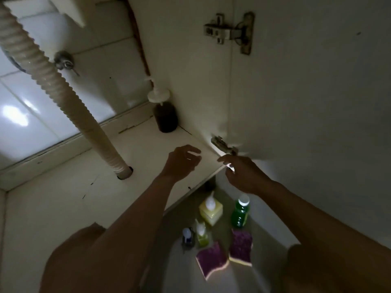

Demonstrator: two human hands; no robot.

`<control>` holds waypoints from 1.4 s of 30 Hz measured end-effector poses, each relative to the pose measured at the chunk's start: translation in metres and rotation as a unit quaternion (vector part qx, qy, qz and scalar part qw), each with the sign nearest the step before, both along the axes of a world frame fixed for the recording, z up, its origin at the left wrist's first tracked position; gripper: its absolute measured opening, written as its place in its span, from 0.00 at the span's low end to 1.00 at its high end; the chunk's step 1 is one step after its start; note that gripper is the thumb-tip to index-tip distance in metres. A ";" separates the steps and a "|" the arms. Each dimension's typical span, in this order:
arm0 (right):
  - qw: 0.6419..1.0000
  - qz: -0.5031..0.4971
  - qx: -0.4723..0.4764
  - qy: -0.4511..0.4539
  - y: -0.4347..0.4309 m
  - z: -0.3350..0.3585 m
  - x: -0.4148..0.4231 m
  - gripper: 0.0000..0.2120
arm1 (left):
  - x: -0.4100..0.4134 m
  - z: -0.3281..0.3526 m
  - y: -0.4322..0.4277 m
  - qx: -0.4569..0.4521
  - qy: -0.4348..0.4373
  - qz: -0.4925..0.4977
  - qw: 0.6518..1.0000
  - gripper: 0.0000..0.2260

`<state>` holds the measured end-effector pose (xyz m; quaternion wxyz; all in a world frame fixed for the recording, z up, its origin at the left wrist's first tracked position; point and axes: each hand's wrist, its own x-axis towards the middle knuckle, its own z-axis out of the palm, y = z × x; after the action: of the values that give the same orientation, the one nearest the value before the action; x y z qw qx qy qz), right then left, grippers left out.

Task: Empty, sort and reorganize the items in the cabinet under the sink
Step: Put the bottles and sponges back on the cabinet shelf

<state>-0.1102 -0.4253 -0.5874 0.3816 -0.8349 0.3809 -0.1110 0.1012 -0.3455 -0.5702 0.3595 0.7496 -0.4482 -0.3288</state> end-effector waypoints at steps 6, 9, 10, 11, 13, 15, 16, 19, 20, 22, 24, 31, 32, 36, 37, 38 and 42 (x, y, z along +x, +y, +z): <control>0.993 -0.040 0.075 0.079 0.034 -0.034 -0.064 0.30 | -0.063 -0.046 0.016 0.188 -0.121 -0.133 0.965 0.25; 0.989 -0.063 0.082 0.105 0.043 -0.060 -0.072 0.35 | -0.077 -0.075 0.026 0.263 -0.158 -0.156 0.939 0.38; 0.988 -0.072 0.085 0.111 0.045 -0.070 -0.075 0.37 | -0.081 -0.085 0.028 0.268 -0.153 -0.151 0.939 0.39; 0.986 -0.078 0.091 0.118 0.048 -0.079 -0.075 0.39 | -0.084 -0.096 0.030 0.266 -0.152 -0.141 0.941 0.39; 0.983 -0.089 0.104 0.126 0.052 -0.090 -0.074 0.41 | -0.087 -0.113 0.034 0.262 -0.154 -0.128 0.944 0.40; 0.983 -0.104 0.099 0.117 0.052 -0.099 -0.072 0.41 | -0.087 -0.130 0.035 0.262 -0.151 -0.118 0.946 0.42; 0.983 -0.112 0.092 0.110 0.051 -0.102 -0.070 0.40 | -0.085 -0.138 0.036 0.261 -0.153 -0.114 0.946 0.43; 0.984 -0.126 0.089 0.095 0.043 -0.111 -0.066 0.38 | -0.084 -0.158 0.033 0.257 -0.150 -0.090 0.951 0.44; 0.984 -0.123 0.089 0.094 0.041 -0.115 -0.065 0.36 | -0.083 -0.164 0.032 0.257 -0.142 -0.081 0.952 0.45; 0.985 -0.120 0.083 0.093 0.040 -0.121 -0.063 0.33 | -0.083 -0.173 0.030 0.245 -0.143 -0.059 0.957 0.46; 0.985 -0.126 0.077 0.089 0.039 -0.126 -0.061 0.32 | -0.082 -0.179 0.028 0.226 -0.153 -0.032 0.962 0.43; 0.987 -0.125 0.051 0.083 0.040 -0.138 -0.058 0.29 | -0.077 -0.182 0.024 0.206 -0.192 0.001 0.959 0.31; 0.987 -0.127 0.054 0.078 0.040 -0.139 -0.058 0.28 | -0.077 -0.180 0.026 0.202 -0.190 0.004 0.961 0.31; 0.986 -0.147 0.064 0.049 0.044 -0.135 -0.064 0.26 | -0.082 -0.167 0.034 0.177 -0.165 0.011 0.970 0.35; 0.985 -0.154 0.067 0.039 0.046 -0.131 -0.066 0.26 | -0.082 -0.160 0.037 0.170 -0.162 0.009 0.972 0.35; 0.984 -0.162 0.072 0.029 0.047 -0.126 -0.068 0.27 | -0.082 -0.152 0.039 0.160 -0.165 0.005 0.973 0.34; 0.985 -0.165 0.050 -0.004 0.050 -0.093 -0.072 0.29 | -0.079 -0.112 0.041 0.101 -0.188 -0.019 0.977 0.29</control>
<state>-0.1819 -0.3753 -0.6806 0.4010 -0.7401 0.5167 -0.1567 0.0222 -0.3042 -0.6822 0.1850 0.8215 -0.4867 -0.2327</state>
